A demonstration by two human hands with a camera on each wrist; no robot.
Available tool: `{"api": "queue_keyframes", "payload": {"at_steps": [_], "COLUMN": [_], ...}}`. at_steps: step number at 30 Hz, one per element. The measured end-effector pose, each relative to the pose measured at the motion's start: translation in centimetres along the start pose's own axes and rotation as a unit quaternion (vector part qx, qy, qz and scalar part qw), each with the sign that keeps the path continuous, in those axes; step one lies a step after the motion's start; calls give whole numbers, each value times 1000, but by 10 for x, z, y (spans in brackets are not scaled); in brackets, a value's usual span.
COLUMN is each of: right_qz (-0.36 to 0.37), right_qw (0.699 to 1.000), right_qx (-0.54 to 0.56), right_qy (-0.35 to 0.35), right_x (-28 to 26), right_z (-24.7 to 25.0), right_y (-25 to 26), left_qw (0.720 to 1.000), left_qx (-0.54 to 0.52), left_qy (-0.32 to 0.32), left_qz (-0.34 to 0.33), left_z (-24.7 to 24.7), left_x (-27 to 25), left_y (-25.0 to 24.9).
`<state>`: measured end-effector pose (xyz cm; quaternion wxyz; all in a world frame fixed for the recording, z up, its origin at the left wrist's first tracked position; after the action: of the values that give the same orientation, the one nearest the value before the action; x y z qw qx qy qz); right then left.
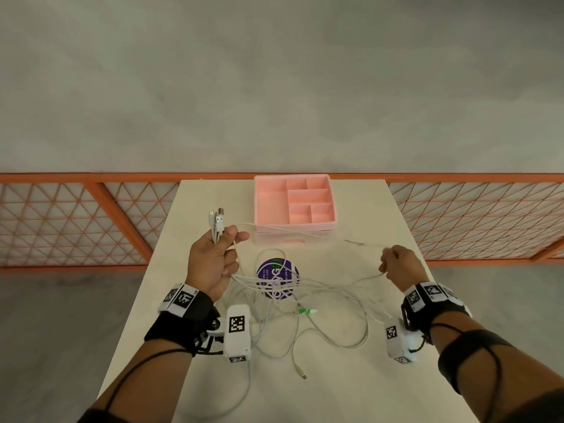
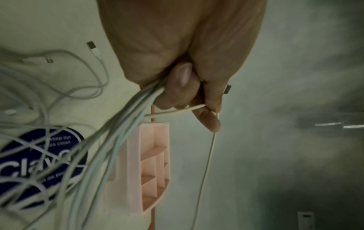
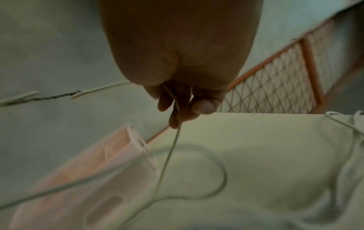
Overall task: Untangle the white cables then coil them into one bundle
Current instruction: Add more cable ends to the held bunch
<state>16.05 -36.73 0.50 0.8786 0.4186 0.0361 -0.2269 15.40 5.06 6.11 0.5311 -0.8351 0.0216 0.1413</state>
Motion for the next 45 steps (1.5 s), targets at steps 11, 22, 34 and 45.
{"api": "queue_keyframes", "payload": {"at_steps": [11,22,34,45], "right_qz": [-11,188,232,182], "right_qw": [793,809,892,780], "right_qx": [609,539,359,577], "right_qy": [5,140,149,-159], "right_x": [-8,-65,-95,-20], "right_z": [82,54,-2,180], "right_y": [127,222,212,164], "left_qw": [992,985,979,978], "left_qx": [116,106,163,198], "left_qy": [-38,111,105,-69], "left_qz": [-18,-73,-67,-7], "left_z": [-1,-93,-113,14], "left_x": [0,-22,-20,8], "left_y": [7,-26,-2,30]}}
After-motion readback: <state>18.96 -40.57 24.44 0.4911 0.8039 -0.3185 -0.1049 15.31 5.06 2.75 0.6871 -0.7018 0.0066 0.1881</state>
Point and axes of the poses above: each hand's wrist, its own x-axis towards the middle knuckle, its own z-axis out of the back of the hand, y = z × x, the point moved 10 cm from there along x, towards the middle knuckle, and after that the axes turned 1 degree about x, right-handed, at the moved point
